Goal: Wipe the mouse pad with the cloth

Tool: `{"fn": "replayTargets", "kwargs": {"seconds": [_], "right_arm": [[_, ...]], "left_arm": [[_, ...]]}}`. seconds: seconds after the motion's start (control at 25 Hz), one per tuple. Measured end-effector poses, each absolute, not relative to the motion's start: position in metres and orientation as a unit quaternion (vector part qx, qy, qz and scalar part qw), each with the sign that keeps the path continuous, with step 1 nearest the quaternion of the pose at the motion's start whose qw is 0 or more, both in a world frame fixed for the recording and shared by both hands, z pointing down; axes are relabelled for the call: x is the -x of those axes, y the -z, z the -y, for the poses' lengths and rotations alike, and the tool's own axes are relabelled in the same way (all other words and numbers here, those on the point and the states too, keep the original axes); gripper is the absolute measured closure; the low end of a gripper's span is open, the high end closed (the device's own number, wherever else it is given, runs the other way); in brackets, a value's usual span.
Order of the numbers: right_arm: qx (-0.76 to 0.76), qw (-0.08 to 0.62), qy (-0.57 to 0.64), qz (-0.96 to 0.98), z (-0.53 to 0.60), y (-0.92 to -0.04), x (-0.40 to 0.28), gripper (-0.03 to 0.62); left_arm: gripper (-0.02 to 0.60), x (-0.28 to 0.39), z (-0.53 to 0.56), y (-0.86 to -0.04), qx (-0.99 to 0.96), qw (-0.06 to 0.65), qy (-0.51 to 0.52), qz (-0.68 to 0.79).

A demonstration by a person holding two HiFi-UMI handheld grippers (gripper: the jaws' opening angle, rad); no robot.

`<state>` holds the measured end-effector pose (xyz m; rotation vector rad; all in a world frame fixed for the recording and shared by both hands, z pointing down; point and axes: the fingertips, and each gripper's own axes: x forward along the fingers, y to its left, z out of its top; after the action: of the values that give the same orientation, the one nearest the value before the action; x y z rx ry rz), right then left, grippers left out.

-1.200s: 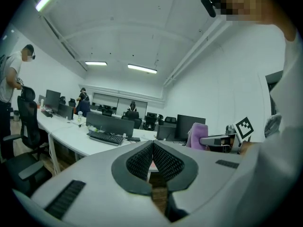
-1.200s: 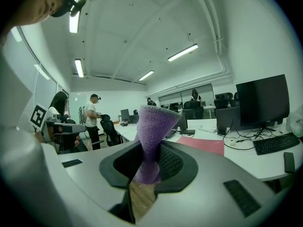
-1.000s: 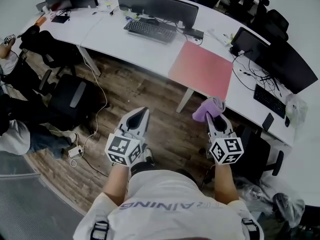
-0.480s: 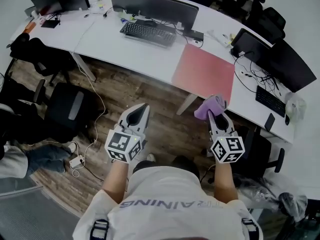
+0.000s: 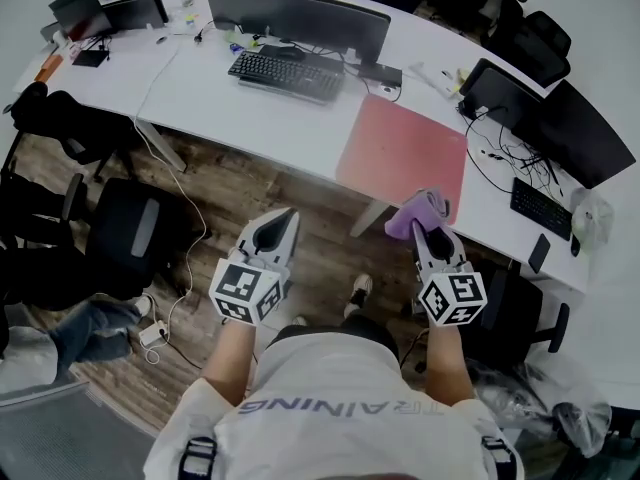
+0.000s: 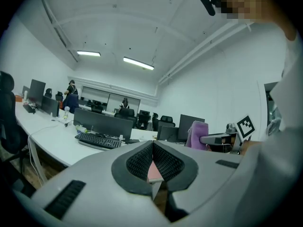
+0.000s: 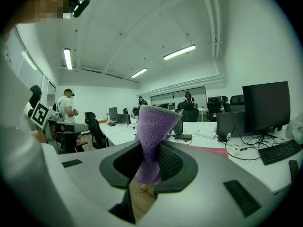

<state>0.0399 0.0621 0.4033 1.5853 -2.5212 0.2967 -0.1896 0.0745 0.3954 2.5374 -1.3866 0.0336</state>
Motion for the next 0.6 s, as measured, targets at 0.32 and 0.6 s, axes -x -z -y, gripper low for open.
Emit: {"fn": "replayTargets", "kwargs": {"seconds": [0.32, 0.6], "right_arm": [[-0.52, 0.055, -0.103, 0.846, 0.012, -0.402, -0.096, 0.493], [-0.512, 0.047, -0.117, 0.85, 0.073, -0.406, -0.159, 0.493]], "left_arm": [[0.551, 0.134, -0.006, -0.386, -0.867, 0.111, -0.017, 0.486], [0.551, 0.074, 0.053, -0.38, -0.863, 0.105, -0.029, 0.494]]}}
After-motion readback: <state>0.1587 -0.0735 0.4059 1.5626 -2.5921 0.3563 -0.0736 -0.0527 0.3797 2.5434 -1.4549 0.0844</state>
